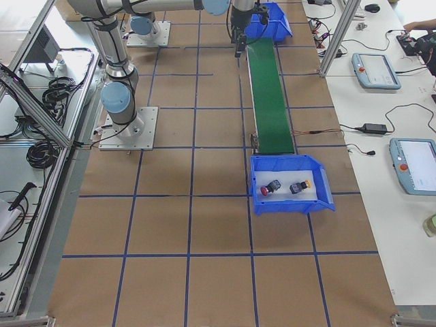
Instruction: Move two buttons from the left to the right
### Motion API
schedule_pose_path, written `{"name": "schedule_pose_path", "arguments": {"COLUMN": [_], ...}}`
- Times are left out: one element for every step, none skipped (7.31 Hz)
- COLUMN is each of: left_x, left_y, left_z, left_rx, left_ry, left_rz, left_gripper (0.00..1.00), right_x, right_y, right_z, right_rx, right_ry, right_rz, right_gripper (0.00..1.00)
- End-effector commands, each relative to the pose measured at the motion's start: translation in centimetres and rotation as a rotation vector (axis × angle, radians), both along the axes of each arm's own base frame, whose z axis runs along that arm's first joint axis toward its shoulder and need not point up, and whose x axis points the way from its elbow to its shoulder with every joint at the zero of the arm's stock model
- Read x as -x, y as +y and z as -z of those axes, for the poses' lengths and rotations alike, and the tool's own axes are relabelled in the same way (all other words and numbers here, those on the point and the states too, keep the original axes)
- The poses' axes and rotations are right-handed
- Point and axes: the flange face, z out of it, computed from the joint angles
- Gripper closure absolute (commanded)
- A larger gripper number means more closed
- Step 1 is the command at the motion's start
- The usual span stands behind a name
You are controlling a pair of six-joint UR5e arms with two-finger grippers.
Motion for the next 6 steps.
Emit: {"name": "schedule_pose_path", "arguments": {"left_x": [0.01,0.09,0.08,0.09,-0.01,-0.05], "left_y": [-0.03,-0.02,-0.14,-0.05,-0.01,-0.3], "left_z": [0.06,0.06,0.4,0.23,0.2,0.52], "left_rx": [-0.001,-0.001,-0.008,-0.006,-0.005,-0.01], "left_ry": [0.0,0.0,0.002,0.003,0.002,0.005], "left_rz": [0.002,0.003,0.02,0.037,0.058,0.124], "left_gripper": [0.0,0.0,0.0,0.0,0.0,0.0], "right_x": [0.34,0.36,0.3,0.28,0.28,0.36], "right_y": [-0.12,-0.11,-0.01,0.06,0.03,0.01], "right_z": [0.43,0.44,0.52,0.57,0.43,0.49], "right_rx": [0.043,0.041,0.034,0.028,0.031,0.031], "right_ry": [0.011,0.013,0.014,0.013,0.013,0.013], "right_rz": [0.007,0.008,0.007,0.007,0.007,0.008], "right_gripper": [0.01,0.0,0.0,0.0,0.0,0.0]}}
